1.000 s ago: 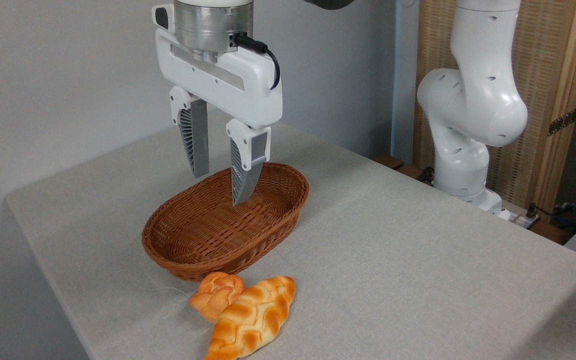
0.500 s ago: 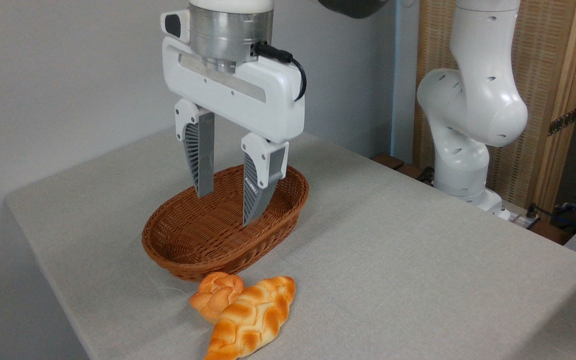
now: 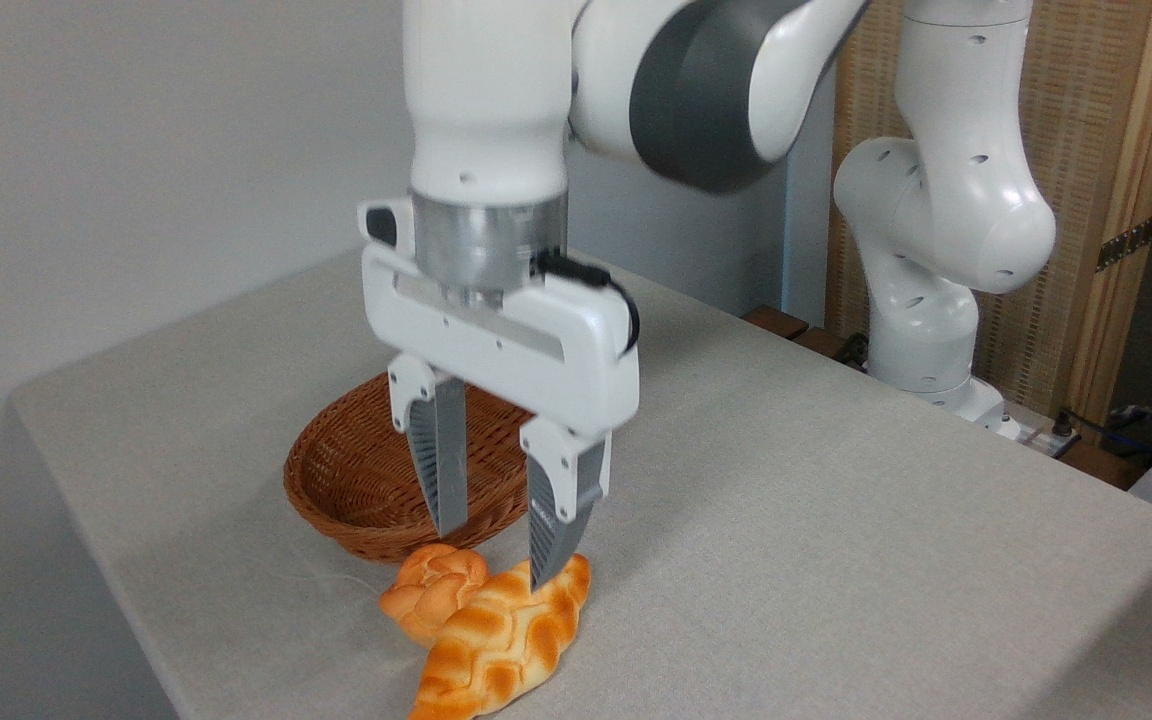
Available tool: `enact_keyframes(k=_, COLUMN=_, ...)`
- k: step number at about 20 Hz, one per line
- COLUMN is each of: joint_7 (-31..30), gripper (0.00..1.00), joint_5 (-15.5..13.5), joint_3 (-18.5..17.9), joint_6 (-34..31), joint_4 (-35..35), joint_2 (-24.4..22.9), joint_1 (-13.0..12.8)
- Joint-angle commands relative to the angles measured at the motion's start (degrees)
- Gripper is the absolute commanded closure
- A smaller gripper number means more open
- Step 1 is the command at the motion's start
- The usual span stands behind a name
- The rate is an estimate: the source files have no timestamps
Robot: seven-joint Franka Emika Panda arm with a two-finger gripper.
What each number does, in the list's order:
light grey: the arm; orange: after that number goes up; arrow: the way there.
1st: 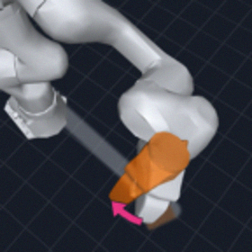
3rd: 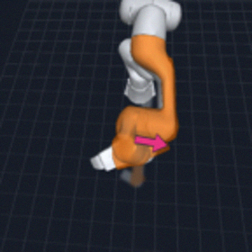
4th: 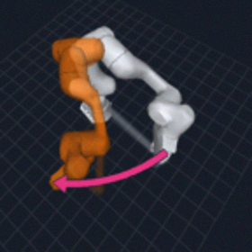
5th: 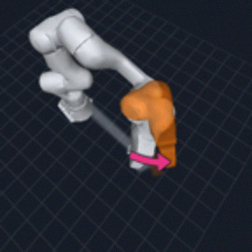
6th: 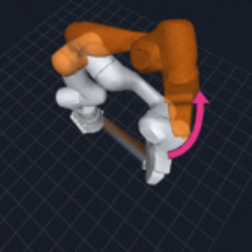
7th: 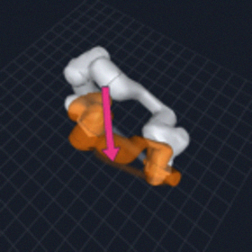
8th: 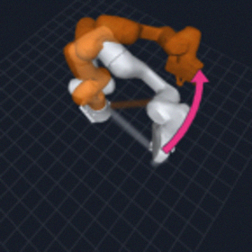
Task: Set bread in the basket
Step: 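Move the open gripper down over the braided bread roll, then close the gripper on the middle of the braided roll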
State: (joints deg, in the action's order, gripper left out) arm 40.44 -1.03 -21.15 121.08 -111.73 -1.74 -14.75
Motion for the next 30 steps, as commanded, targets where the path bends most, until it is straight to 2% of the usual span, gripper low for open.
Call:
enact_keyframes(k=1, joint_7=1.04, gripper=0.0, joint_5=0.77, joint_3=-0.65, joint_6=3.81, joint_4=-3.05, joint_2=1.21, joint_1=-0.27)
enact_keyframes(k=23, joint_7=4.64, gripper=0.01, joint_5=0.24, joint_3=-0.3, joint_6=4.52, joint_4=-3.75, joint_2=8.94, joint_1=-0.89)
enact_keyframes(k=24, joint_7=4.64, gripper=0.1, joint_5=0.24, joint_3=-0.3, joint_6=4.6, joint_4=-3.75, joint_2=9.03, joint_1=-0.89)
enact_keyframes(k=27, joint_7=5.17, gripper=0.63, joint_5=0.07, joint_3=-0.04, joint_6=4.6, joint_4=-3.75, joint_2=9.03, joint_1=-0.89)
enact_keyframes(k=29, joint_7=5.78, gripper=0.81, joint_5=-0.02, joint_3=-0.04, joint_6=4.52, joint_4=-3.67, joint_2=8.95, joint_1=-0.98)
enact_keyframes(k=30, joint_7=5.79, gripper=0.83, joint_5=-0.02, joint_3=-0.04, joint_6=4.52, joint_4=-3.67, joint_2=8.95, joint_1=-0.98)
